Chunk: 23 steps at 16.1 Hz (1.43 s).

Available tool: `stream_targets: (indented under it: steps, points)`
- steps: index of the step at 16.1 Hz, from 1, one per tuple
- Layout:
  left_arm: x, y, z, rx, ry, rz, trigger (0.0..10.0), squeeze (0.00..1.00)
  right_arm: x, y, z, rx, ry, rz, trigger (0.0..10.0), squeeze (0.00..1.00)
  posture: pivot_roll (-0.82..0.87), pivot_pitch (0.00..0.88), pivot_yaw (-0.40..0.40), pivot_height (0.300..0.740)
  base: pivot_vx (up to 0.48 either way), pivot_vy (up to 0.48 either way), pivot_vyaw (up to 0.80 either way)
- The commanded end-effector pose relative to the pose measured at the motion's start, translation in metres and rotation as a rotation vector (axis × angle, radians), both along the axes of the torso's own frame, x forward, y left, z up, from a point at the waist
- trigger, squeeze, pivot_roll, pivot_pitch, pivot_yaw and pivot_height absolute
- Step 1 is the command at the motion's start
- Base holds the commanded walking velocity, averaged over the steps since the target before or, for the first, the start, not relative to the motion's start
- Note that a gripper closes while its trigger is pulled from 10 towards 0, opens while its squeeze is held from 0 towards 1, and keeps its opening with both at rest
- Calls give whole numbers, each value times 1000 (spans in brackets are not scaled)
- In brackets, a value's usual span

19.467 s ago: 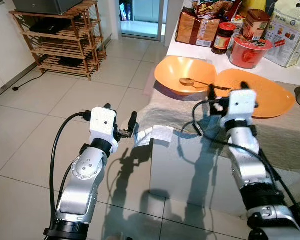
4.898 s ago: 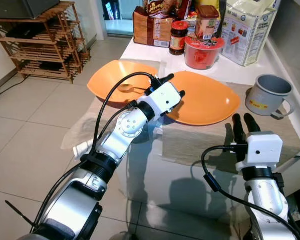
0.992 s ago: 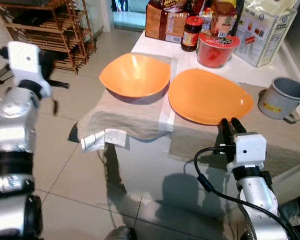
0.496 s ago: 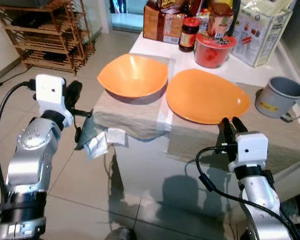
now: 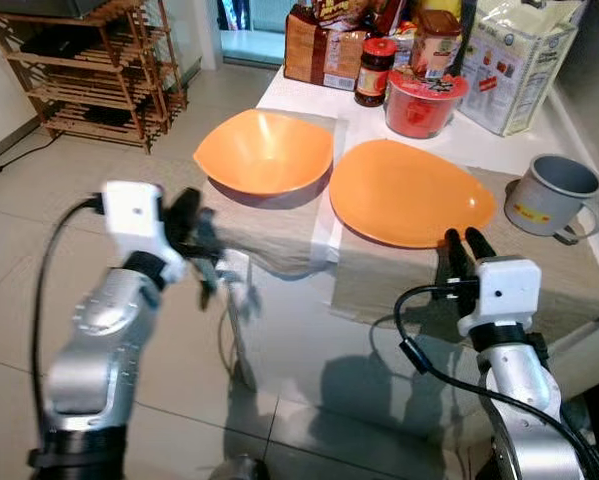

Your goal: Setting the table

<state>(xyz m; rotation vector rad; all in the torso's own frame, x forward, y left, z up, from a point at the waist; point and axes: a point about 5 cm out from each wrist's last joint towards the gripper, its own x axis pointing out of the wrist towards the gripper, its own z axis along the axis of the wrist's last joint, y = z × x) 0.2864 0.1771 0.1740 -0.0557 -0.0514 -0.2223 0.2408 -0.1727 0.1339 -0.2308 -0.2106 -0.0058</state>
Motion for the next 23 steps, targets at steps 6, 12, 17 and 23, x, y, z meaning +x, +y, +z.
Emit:
stream_targets:
  steps: [6,12,17,23]
  points:
    - [0,-15,6,-7,-25,-47,0,0,2,-1,-2,31,13,1,10000,0,15,8,4,740,-436,0,0]
    - [6,-22,8,13,-39,-75,0,0,6,3,-4,17,32,21,10000,0,13,0,4,740,-71,0,-423]
    - [10,-28,10,19,-55,-92,0,0,6,2,-6,10,41,13,10000,0,8,2,-1,740,0,0,-584]
    - [7,-35,6,20,-53,-103,0,0,6,3,-5,13,27,27,10000,0,11,9,-4,740,0,0,0]
